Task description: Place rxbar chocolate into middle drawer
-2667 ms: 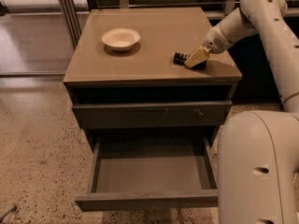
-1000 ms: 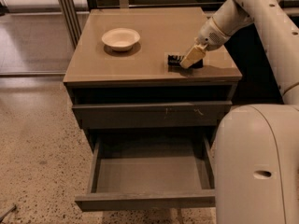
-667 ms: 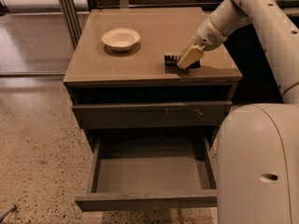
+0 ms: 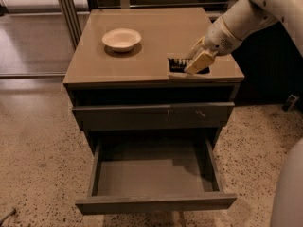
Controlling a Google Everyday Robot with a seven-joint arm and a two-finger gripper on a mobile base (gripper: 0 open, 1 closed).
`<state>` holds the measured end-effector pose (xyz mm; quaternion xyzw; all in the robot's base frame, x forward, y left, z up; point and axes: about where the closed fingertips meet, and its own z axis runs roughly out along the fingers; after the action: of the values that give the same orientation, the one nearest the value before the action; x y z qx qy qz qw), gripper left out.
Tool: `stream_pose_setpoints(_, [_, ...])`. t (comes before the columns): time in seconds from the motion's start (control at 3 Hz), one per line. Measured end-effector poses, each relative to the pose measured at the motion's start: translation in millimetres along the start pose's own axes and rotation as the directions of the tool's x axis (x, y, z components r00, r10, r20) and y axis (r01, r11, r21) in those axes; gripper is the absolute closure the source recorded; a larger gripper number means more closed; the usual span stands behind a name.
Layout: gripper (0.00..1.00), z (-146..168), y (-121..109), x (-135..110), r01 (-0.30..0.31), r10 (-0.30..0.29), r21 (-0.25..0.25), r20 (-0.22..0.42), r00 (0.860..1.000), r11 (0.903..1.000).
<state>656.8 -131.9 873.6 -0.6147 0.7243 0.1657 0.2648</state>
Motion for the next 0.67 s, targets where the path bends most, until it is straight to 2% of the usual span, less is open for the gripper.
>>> stream_pose_setpoints(0.33, [1.00, -18, 49, -4, -0.024, 0.023, 0.023, 0.042, 0.999, 0.9994])
stream_pose_setpoints(0.67, [1.00, 12, 90, 21, -0.087, 0.090, -0.043, 0.056, 0.994, 0.9953])
